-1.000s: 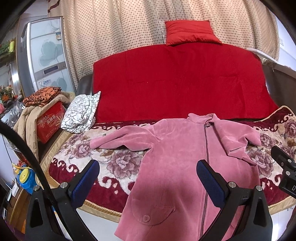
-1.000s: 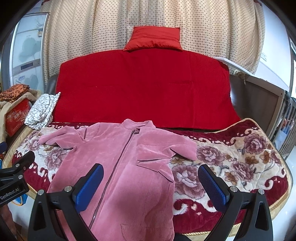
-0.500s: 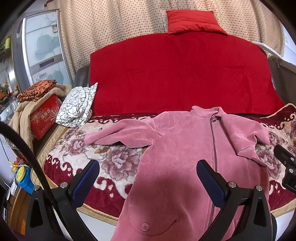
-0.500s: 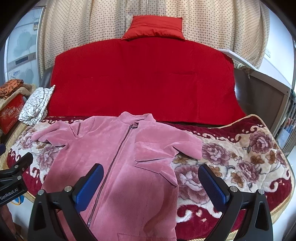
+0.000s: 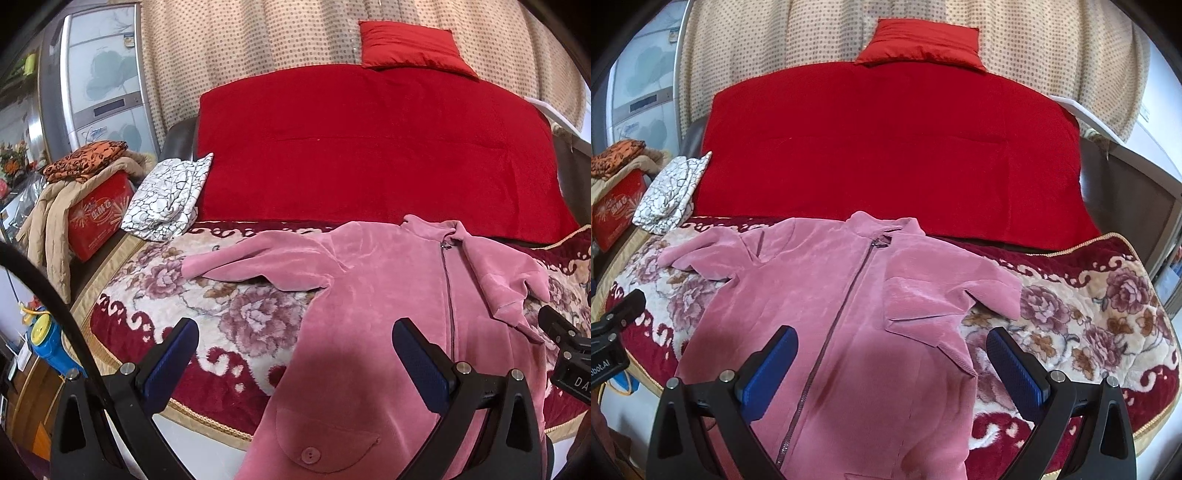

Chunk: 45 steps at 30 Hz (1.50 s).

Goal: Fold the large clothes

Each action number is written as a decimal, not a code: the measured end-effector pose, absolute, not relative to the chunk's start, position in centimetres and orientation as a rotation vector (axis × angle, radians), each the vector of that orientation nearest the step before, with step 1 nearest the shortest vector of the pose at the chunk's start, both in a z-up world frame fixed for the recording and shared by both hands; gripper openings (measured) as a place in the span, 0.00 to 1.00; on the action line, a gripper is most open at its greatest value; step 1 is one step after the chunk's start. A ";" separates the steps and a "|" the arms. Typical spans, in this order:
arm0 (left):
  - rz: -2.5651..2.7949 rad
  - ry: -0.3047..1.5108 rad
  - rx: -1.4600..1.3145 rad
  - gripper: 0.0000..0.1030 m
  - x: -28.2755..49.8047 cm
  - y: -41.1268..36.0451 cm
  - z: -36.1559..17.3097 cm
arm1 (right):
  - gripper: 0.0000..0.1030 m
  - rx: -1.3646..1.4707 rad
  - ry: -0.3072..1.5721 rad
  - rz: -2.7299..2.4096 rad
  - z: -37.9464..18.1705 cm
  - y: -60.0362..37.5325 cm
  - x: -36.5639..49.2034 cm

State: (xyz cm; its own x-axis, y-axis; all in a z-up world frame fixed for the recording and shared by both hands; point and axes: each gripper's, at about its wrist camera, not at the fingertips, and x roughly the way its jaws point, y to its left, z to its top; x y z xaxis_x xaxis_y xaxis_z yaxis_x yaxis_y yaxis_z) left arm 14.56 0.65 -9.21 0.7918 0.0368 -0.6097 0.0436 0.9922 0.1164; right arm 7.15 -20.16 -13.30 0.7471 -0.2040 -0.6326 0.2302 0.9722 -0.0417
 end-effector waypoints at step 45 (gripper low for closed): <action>-0.001 1.039 0.299 1.00 29.0 -1.9 -22.9 | 0.93 0.997 0.716 -0.134 -25.2 -46.0 12.2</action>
